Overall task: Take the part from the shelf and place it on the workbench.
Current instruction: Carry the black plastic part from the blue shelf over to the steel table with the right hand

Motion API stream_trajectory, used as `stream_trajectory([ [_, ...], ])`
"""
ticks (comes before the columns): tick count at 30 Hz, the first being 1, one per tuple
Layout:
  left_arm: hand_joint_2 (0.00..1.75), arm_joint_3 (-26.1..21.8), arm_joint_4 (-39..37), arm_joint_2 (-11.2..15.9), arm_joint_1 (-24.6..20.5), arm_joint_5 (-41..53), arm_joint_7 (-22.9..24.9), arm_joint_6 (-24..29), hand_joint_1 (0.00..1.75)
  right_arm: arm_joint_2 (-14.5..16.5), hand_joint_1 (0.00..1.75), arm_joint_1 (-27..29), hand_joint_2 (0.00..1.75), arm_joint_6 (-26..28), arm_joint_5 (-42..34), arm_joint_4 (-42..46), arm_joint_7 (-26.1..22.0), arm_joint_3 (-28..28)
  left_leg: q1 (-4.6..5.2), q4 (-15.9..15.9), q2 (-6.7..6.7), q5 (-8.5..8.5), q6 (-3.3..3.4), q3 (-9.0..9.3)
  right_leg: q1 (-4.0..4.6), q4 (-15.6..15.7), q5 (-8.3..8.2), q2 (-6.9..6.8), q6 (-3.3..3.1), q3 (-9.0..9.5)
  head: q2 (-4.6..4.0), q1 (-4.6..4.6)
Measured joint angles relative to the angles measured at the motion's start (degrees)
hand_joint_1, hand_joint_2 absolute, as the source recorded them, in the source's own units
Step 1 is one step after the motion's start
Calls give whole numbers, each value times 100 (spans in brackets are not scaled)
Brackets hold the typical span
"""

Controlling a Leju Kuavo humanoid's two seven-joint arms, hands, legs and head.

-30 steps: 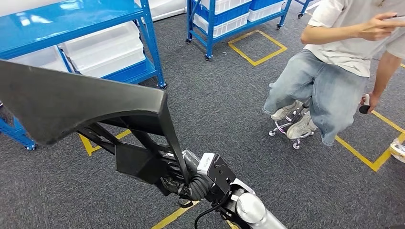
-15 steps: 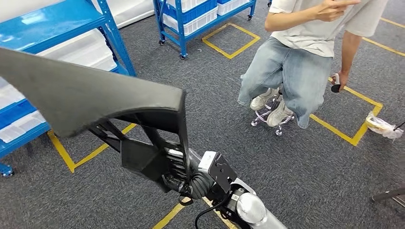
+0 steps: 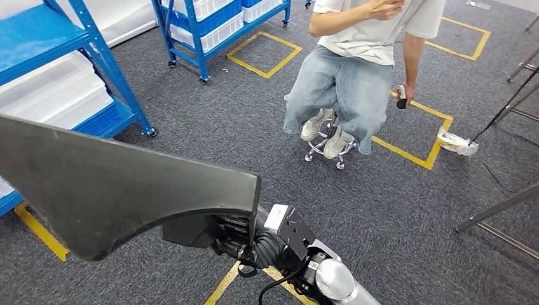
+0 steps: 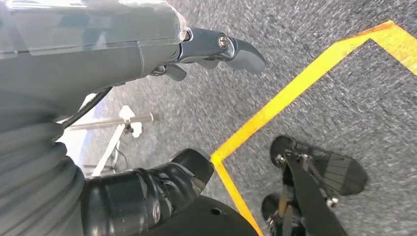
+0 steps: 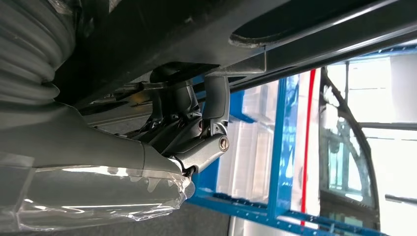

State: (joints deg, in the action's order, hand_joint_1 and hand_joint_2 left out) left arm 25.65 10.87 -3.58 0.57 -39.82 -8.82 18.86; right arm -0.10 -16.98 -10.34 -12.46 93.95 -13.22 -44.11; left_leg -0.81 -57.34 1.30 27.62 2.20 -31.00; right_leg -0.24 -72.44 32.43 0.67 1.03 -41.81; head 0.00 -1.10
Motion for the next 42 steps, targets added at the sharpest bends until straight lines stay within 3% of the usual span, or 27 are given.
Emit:
stream_trajectory([
  [1, 175, -12, 9, -11, 12, -10, -8, 62, 0, -8, 161, 13, 175, 0, 0, -1, 0, 0, 4, -5, 75, 6, 1, -3, -13, -204, 42, -18, 10, -91, 0, 0],
  [2, 175, -27, 53, -26, 42, 3, 33, 181, 0, -17, 161, 23, 175, -1, -1, 0, 0, 0, 5, -11, 145, 14, -3, -3, -22, -169, -32, -34, 15, -62, 0, -1],
  [3, 175, -40, 222, -36, 117, 68, 188, 385, 0, -26, 161, 30, 175, -5, -1, 2, 0, 0, 6, -17, 212, 27, -12, 4, -27, 82, -187, -69, 12, 83, 0, -1],
  [5, 175, -50, 982, 1, 457, 351, 811, 933, 0, -37, 161, 33, 175, -26, -1, 19, 1, 0, 21, -36, 341, 74, -54, 36, -2, 873, -489, -278, -20, 536, 0, -1],
  [7, 175, -32, 1980, 95, 884, 662, 1456, 1376, 0, -41, 161, 32, 175, -53, 2, 43, 5, 0, 45, -51, 452, 118, -114, 71, 46, 1307, -580, -412, -68, 769, 0, 1],
  [9, 175, -1, 2792, 192, 1208, 842, 1786, 1547, 0, -44, 161, 34, 175, -71, 8, 58, 26, 0, 54, -46, 551, 137, -165, 102, 64, 1350, -579, -318, -111, 763, 0, 2],
  [10, 175, 11, 3147, 247, 1341, 897, 1872, 1574, 0, -45, 161, 38, 175, -77, 13, 65, 41, 0, 44, -60, 539, 165, -191, 109, 53, 1372, -590, -263, -136, 768, 0, 2],
  [12, 175, 27, 3725, 360, 1570, 964, 1960, 1584, 0, -42, 161, 33, 175, -82, 17, 83, 61, 0, 21, -299, 306, 368, -238, 23, 13, 1421, -622, -160, -199, 786, 0, 2],
  [14, 175, 40, 4157, 468, 1749, 991, 2019, 1590, 0, -35, 161, 29, 175, -83, 17, 94, 73, 0, 10, -966, 7, 742, -267, -277, 3, 1433, -639, -56, -243, 783, 0, 3],
  [16, 175, 58, 4493, 558, 1887, 1000, 2068, 1603, 0, -31, 161, 38, 175, -79, 19, 96, 89, 0, 10, -1601, -79, 950, -279, -581, 10, 1417, -643, 82, -256, 772, 0, 3],
  [17, 175, 74, 4635, 596, 1946, 1002, 2090, 1608, 0, -31, 161, 43, 175, -73, 21, 96, 100, 0, 10, -1650, -90, 885, -278, -615, 10, 1403, -642, 165, -257, 769, 0, 3],
  [19, 175, 118, 4858, 662, 2037, 1004, 2120, 1619, 0, -31, 161, 46, 175, -53, 32, 102, 124, 0, 4, -1108, -165, 482, -259, -386, 6, 1369, -636, 328, -249, 769, 0, 4],
  [21, 175, 168, 5018, 721, 2096, 986, 2129, 1654, 0, -31, 161, 45, 175, -15, 48, 118, 144, 0, -6, -401, -405, 190, -225, -82, 13, 1331, -631, 471, -215, 748, 0, 2],
  [23, 175, 226, 5129, 770, 2113, 940, 2126, 1698, 0, -36, 161, 50, 175, 29, 62, 144, 153, 0, 3, -140, -530, 158, -187, 20, 4, 1318, -653, 584, -146, 702, 0, 2],
  [25, 175, 306, 5204, 820, 2102, 877, 2116, 1719, 0, -53, 161, 67, 175, 66, 77, 173, 156, 0, 7, -95, -419, 120, -128, 35, -14, 1328, -684, 648, -72, 668, 0, 3],
  [27, 175, 389, 5231, 854, 2084, 820, 2091, 1703, 0, -77, 161, 82, 175, 105, 91, 206, 156, 0, -8, -29, -277, 67, -45, 56, 8, 1158, -560, 423, -24, 578, 0, -3],
  [29, 175, 464, 5222, 865, 2059, 760, 2040, 1650, 0, -93, 161, 90, 175, 130, 99, 230, 154, 0, 3, 1, -125, 44, 7, 57, 16, 557, -208, 101, 8, 297, 0, -9],
  [31, 175, 535, 5160, 869, 1991, 682, 1972, 1574, 0, -110, 161, 101, 175, 142, 102, 235, 153, 0, 23, -3, 30, 49, 19, 47, -9, -116, 62, 1, 36, -19, 0, -11],
  [32, 175, 564, 5104, 869, 1939, 645, 1934, 1535, 0, -122, 161, 106, 175, 151, 103, 236, 154, 0, 27, -5, 105, 54, 19, 46, -17, -216, 50, -16, 44, -59, 0, -10],
  [33, 175, 590, 5034, 867, 1878, 611, 1897, 1497, 0, -134, 161, 109, 175, 163, 103, 236, 154, 0, 29, -7, 175, 62, 16, 50, -20, -79, -68, -42, 43, 23, 0, -11],
  [34, 175, 609, 4963, 863, 1820, 580, 1861, 1469, 0, -145, 161, 109, 175, 179, 103, 238, 153, 0, 29, -9, 239, 72, 8, 60, -17, 260, -252, -101, 32, 213, 0, -11],
  [36, 175, 637, 4841, 855, 1730, 544, 1813, 1431, 0, -158, 161, 106, 175, 205, 104, 248, 150, 0, 44, -18, 345, 107, -31, 88, 25, 1044, -528, -343, -19, 639, 0, -10],
  [38, 175, 663, 4744, 850, 1665, 530, 1784, 1409, 0, -166, 161, 103, 175, 217, 105, 261, 145, 0, 66, -26, 437, 139, -81, 111, 79, 1371, -586, -455, -73, 798, 0, -8],
  [40, 175, 688, 4659, 845, 1600, 524, 1760, 1385, 0, -177, 161, 103, 175, 221, 105, 270, 140, 0, 74, -21, 533, 161, -129, 134, 87, 1399, -606, -329, -123, 792, 0, -8],
  [42, 175, 703, 4558, 836, 1536, 509, 1719, 1361, 0, -185, 161, 101, 175, 225, 107, 280, 137, 0, 53, -176, 379, 300, -181, 91, 55, 1458, -642, -206, -191, 813, 0, -8],
])
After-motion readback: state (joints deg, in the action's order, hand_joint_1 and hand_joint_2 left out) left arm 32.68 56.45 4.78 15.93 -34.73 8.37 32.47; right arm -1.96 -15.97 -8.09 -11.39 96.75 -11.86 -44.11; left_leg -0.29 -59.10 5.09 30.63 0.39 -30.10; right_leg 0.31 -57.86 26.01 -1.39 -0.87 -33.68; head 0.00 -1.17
